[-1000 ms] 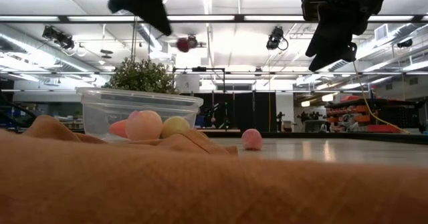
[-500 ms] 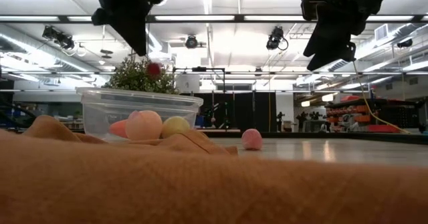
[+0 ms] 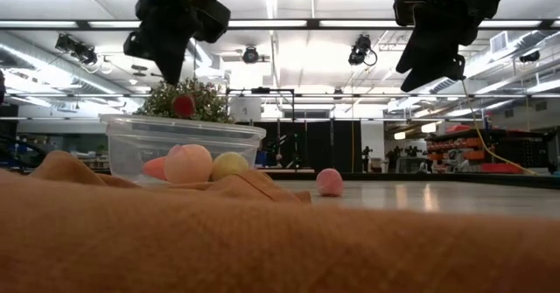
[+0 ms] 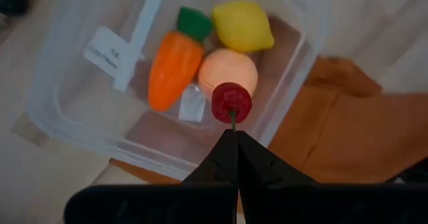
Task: Pick and placing Produce into tupperware
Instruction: Put the red cherry into the bin, then put the pink peach into the bin
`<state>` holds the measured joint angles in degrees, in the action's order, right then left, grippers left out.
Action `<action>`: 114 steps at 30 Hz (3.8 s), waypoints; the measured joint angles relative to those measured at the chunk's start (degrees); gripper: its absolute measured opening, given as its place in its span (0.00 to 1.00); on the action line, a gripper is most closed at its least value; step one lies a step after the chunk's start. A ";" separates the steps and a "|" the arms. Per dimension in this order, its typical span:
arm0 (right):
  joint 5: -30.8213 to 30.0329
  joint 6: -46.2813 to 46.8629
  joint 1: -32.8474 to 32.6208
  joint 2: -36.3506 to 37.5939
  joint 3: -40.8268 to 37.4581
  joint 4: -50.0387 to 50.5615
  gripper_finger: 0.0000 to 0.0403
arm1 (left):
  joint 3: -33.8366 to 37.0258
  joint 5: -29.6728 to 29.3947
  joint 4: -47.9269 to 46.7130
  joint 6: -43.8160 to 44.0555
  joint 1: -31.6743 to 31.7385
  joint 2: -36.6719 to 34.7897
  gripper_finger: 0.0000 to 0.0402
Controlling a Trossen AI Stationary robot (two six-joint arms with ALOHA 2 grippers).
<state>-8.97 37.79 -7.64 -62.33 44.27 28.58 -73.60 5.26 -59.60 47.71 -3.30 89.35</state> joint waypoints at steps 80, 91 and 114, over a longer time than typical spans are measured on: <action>0.31 2.88 0.00 5.72 -0.04 4.43 0.43 | -0.09 -3.97 33.55 -9.52 -1.33 2.93 0.15; -3.52 6.75 0.02 21.73 0.00 11.02 0.43 | -0.13 -1.24 45.23 -15.31 -0.27 10.80 0.04; -4.26 7.51 0.00 22.25 -0.02 12.58 0.43 | -25.62 -0.77 24.16 -44.23 3.19 31.08 0.13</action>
<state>-13.23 45.30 -7.64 -40.07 44.25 41.16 -99.23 4.48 -35.44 3.48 -0.11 120.43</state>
